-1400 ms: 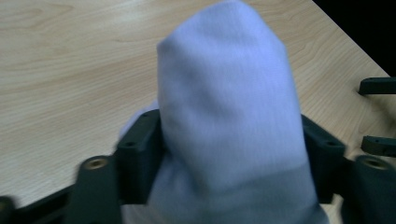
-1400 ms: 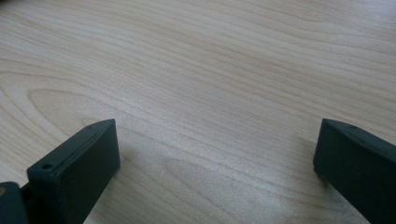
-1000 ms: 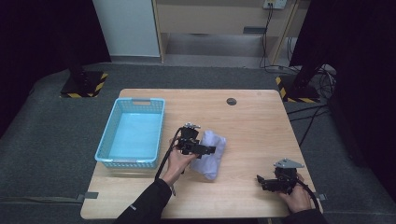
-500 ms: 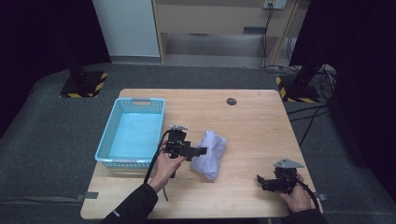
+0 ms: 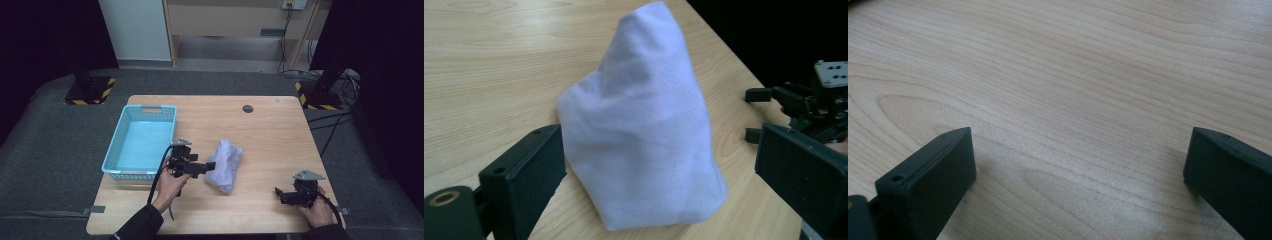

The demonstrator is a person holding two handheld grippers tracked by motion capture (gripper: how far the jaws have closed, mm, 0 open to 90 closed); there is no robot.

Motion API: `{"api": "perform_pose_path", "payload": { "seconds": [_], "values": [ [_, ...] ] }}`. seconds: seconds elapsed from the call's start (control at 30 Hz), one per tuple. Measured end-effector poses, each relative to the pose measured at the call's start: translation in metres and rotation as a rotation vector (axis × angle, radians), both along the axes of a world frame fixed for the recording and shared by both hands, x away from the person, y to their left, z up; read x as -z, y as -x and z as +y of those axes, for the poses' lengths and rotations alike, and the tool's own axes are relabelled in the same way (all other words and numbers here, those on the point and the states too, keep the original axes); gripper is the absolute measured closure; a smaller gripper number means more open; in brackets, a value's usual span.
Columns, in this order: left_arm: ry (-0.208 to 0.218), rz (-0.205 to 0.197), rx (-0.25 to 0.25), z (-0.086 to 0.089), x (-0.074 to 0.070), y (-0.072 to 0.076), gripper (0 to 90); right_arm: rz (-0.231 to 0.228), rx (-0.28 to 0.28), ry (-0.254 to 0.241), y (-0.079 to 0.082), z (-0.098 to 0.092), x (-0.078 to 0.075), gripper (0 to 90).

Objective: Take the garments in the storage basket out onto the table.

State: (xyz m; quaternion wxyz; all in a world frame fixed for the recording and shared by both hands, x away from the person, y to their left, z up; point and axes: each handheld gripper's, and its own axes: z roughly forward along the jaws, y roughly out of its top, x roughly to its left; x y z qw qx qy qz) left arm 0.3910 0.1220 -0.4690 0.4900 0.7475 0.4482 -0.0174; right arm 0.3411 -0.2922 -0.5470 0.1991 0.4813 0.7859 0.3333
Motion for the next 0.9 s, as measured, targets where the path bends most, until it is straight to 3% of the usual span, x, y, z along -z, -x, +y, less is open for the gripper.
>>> {"api": "perform_pose_path", "payload": {
  "seconds": [0.17, 0.37, 0.73, 0.9],
  "values": [
    [0.041, -0.013, 0.016, 0.000, 0.000, 0.005, 3.4, 0.000, 0.000, 0.000, 0.000, 0.000, 0.000, 0.6],
    [0.040, -0.047, 0.003, 0.003, -0.002, 0.009, 3.0, 0.000, 0.000, 0.000, 0.000, 0.000, 0.000, 0.6],
    [0.089, -0.091, -0.018, 0.018, -0.003, 0.022, 2.0, 0.000, 0.000, 0.000, 0.000, 0.000, 0.000, 0.6],
    [0.059, -0.111, -0.018, 0.021, -0.002, 0.027, 1.4, 0.000, 0.000, 0.000, 0.000, 0.000, 0.000, 0.6]
  ]
}}
